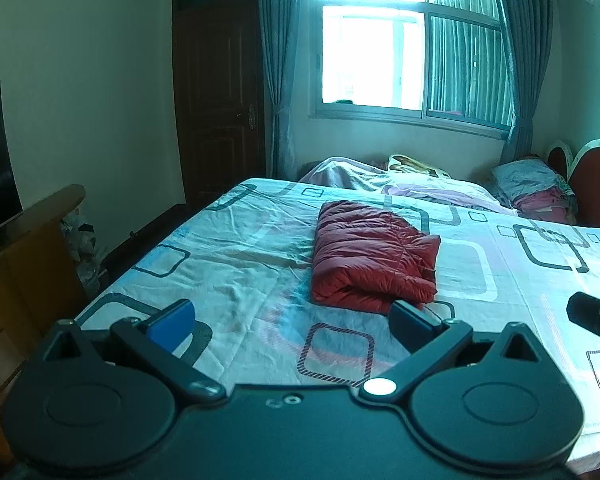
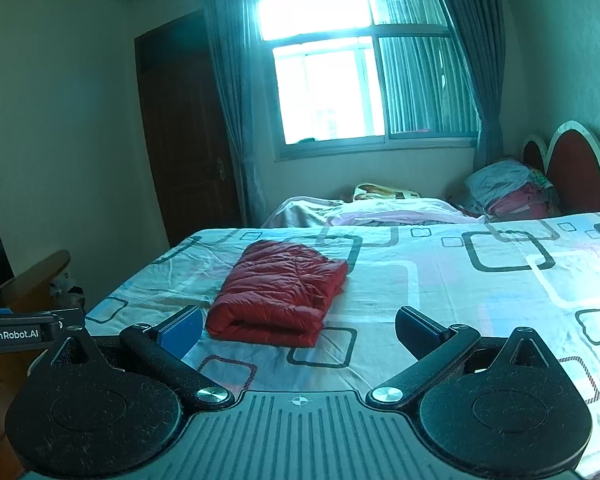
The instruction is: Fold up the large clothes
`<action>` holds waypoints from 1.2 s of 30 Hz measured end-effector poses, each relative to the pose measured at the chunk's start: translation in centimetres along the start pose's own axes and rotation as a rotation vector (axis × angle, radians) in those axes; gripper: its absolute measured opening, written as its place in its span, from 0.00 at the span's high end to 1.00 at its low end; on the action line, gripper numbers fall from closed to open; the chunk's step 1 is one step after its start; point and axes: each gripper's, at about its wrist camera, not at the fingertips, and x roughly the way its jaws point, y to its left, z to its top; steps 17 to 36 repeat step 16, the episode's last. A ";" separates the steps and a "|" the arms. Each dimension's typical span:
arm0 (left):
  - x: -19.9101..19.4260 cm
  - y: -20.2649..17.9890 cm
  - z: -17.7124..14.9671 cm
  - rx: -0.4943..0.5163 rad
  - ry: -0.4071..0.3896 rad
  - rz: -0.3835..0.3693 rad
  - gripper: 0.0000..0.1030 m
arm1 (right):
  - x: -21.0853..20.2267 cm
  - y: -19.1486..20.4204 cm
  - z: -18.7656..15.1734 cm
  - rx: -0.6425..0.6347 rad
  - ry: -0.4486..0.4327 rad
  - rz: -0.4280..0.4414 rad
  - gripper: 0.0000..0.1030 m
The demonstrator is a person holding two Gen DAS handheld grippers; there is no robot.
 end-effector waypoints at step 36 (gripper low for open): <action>4.0 -0.4 0.1 -0.019 -0.019 -0.026 0.00 | 3.0 -1.0 -0.3 0.013 0.048 -0.022 0.01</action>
